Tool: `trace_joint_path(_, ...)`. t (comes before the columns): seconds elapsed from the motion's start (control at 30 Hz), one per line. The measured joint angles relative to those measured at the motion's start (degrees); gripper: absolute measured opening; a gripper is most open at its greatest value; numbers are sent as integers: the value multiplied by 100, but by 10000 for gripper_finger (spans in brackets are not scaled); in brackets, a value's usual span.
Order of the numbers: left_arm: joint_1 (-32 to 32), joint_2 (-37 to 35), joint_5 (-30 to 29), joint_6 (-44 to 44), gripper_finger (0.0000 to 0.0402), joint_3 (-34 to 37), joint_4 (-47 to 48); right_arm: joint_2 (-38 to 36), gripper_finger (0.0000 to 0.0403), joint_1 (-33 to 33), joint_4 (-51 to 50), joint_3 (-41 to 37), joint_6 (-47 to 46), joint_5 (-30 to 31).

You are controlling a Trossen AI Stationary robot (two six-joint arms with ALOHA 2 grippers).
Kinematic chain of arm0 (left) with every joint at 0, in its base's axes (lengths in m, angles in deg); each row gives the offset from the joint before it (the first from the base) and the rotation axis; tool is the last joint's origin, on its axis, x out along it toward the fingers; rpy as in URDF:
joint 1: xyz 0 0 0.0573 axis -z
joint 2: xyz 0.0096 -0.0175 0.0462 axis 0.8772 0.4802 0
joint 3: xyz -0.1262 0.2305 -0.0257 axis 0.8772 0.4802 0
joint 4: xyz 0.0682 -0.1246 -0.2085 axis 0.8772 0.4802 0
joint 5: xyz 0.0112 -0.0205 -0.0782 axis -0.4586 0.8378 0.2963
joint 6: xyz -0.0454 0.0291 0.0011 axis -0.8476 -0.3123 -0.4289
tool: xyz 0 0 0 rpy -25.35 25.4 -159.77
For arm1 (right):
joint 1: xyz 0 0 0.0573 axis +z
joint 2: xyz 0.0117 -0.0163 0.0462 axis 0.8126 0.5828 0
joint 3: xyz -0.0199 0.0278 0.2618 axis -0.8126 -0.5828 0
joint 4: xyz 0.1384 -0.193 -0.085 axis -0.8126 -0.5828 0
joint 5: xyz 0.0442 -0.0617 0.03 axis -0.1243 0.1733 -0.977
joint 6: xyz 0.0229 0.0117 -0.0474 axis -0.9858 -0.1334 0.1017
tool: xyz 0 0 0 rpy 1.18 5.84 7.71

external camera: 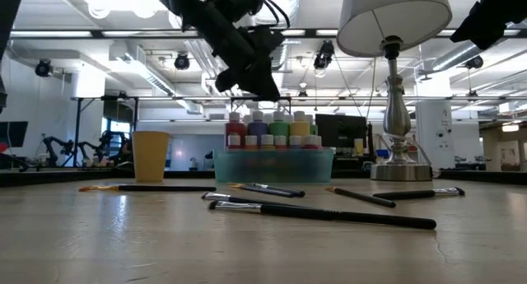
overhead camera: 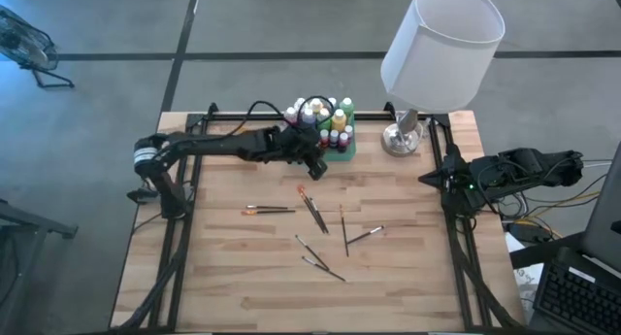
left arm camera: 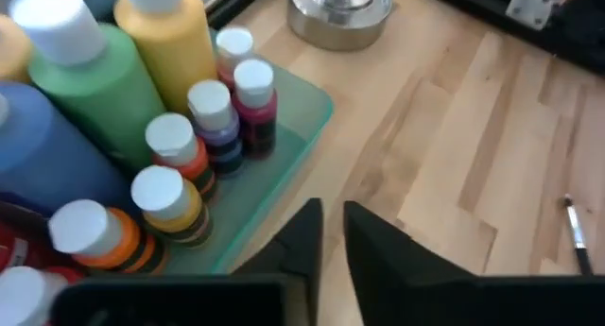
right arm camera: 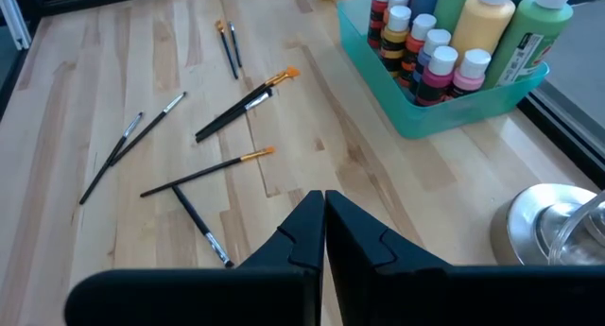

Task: Pick & Place Paint Supplies
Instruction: Adjust the paint bottles in the green bin

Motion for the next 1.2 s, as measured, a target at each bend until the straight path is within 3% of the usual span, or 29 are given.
trace_joint_path(0.37,-176,468,-145,-134,8,0,4,0,8,2,0,-1,0,1)
trace_joint_path(1.2,-465,1127,-419,-337,3,-17,-210,2,8,0,-2,0,0,1)
